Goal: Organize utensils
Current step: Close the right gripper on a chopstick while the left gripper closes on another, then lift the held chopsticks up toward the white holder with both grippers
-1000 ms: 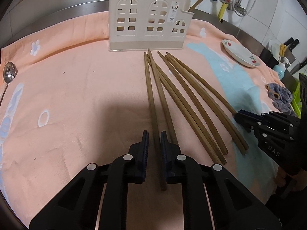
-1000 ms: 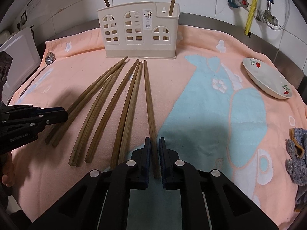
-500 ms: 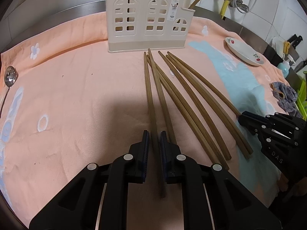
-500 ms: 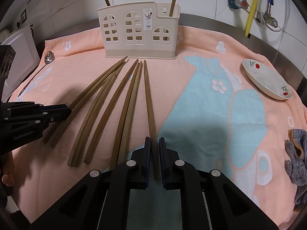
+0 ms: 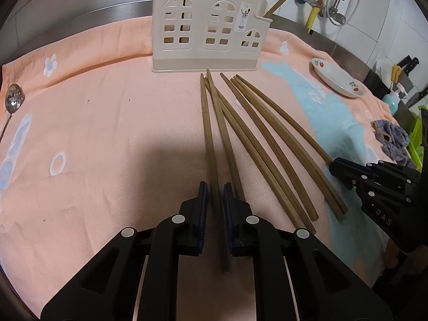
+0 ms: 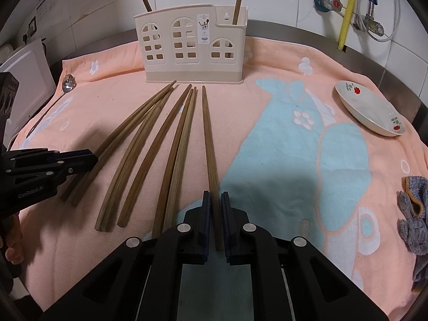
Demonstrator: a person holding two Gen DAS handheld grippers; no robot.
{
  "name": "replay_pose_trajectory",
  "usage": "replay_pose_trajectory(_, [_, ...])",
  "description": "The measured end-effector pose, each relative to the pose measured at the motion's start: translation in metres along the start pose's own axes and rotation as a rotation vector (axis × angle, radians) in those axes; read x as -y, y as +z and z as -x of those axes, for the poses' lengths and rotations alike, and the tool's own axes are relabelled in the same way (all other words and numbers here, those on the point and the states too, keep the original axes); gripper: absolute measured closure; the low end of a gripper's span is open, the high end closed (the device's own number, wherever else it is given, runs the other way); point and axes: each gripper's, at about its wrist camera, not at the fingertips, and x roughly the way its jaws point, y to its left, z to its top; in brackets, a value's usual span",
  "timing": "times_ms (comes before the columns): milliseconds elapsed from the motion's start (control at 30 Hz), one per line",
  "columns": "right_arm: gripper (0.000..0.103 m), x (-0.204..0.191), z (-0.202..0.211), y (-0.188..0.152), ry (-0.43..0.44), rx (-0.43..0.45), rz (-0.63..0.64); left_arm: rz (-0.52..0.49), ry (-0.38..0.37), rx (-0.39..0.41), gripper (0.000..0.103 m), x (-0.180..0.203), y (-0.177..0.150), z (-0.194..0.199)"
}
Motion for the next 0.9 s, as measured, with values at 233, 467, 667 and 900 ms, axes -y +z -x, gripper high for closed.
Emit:
replay_pose_trajectory(233, [0.095,0.002,0.001,-0.001,0.004,0.005,-0.005,0.006,-0.015,0.007,0.091,-0.001,-0.002,0.001])
replay_pose_trajectory(467, [0.095,0.001,0.002,-0.003,0.007,0.009,-0.010,0.010,-0.014,0.002,0.091,-0.001,0.001,-0.001])
replay_pose_trajectory(667, [0.095,0.001,0.004,-0.003,0.007,0.013,-0.010,-0.025,0.030,-0.004,0.095,0.005,0.004,-0.004])
replay_pose_trajectory(900, [0.095,0.001,0.022,0.002,0.007,0.058,-0.008,-0.017,0.013,0.011,0.097,-0.001,0.012,0.010])
